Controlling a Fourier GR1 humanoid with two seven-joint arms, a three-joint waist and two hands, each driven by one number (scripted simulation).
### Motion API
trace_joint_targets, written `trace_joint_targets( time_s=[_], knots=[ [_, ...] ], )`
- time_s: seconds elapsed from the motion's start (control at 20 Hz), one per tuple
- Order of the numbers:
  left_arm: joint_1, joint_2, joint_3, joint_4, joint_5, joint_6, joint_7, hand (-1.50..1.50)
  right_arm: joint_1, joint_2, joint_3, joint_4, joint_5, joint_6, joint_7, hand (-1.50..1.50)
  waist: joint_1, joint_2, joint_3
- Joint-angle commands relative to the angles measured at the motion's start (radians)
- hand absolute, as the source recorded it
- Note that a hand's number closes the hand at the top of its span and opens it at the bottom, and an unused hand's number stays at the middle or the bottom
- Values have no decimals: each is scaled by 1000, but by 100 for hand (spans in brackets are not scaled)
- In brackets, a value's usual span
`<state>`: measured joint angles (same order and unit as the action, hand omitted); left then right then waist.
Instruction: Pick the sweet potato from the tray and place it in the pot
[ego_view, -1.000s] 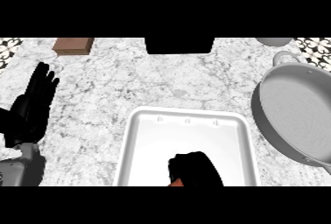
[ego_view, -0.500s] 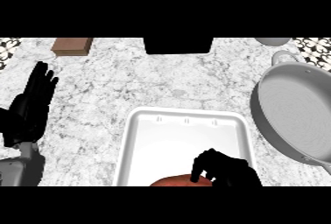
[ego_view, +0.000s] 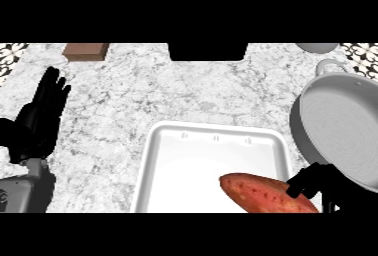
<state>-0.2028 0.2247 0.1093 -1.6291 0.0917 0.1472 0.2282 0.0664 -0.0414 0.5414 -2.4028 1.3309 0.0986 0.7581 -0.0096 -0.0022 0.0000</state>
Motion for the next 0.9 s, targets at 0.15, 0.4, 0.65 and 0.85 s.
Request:
trace_joint_targets(
  time_s=[0.15,0.4,0.65,0.85],
  knots=[
    [1,-20,-26,-63,-21,22,43,0,-36,5,-253,-134,-223,58,-41,150,8,3,1],
    [11,16,23,-24,17,-21,30,0,-22,21,-446,-9,-355,-17,-143,150,7,4,3],
    [27,-3,16,-8,14,-29,-23,0,-136,-1,-692,185,-594,-73,-263,150,12,5,2],
    [-33,-11,1,-5,0,-8,22,0,-136,-206,-761,379,-328,-126,-391,150,12,9,1]
  ],
)
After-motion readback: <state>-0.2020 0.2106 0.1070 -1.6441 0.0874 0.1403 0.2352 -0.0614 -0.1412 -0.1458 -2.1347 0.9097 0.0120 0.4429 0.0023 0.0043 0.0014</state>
